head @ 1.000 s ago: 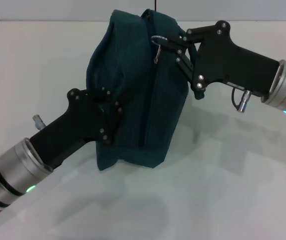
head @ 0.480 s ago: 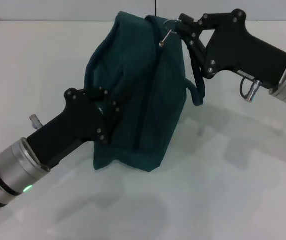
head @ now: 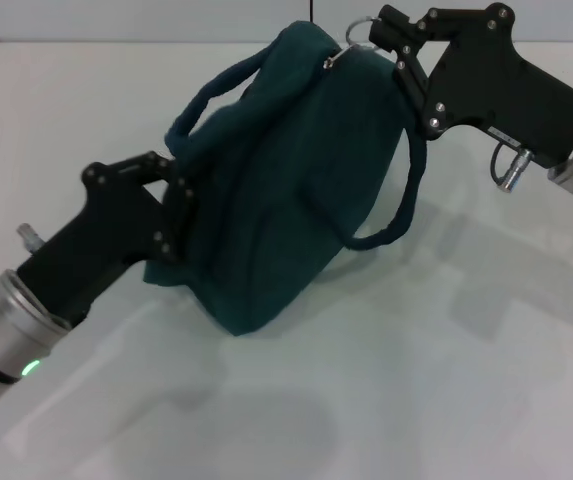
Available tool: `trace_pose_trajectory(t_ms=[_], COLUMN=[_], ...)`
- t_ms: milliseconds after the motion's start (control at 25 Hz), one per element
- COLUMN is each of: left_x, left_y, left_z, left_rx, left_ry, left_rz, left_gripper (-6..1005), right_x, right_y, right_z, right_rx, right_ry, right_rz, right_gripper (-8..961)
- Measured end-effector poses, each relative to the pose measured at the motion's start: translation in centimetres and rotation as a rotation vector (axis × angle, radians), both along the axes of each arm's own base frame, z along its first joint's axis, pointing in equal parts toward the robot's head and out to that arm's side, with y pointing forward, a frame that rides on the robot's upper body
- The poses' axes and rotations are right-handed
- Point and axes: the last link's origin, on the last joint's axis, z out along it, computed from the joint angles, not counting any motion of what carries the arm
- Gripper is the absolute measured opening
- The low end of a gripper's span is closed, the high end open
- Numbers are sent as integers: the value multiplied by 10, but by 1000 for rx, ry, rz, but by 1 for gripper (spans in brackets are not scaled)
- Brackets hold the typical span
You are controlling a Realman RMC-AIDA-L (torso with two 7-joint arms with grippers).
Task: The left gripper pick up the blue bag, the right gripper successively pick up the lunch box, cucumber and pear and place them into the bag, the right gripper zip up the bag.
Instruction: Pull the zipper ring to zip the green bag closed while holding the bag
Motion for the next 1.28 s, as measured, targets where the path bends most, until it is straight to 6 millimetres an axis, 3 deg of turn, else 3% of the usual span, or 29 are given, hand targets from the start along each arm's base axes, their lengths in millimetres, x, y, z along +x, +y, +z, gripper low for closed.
trace_pose_trajectory(t_ms=[280, 720, 1080, 1280], left_x=[-9, 1, 10, 19], left_y=[2, 2, 3, 20], left_z=[4, -2, 9, 16], left_rx=[29, 35, 0, -114], left_ry=[-13, 21, -101, -129], left_rz=[70, 2, -22, -50], left_gripper=[130, 156, 178, 381], right_x=[0, -3, -5, -5], right_y=[0, -3, -5, -6], right_z=[-2, -7, -7, -9], right_rx=[7, -16, -19, -24], right_ry=[-1, -8, -5, -7], right_rz=[-9, 12, 23, 28], right_gripper=[19, 18, 17, 17])
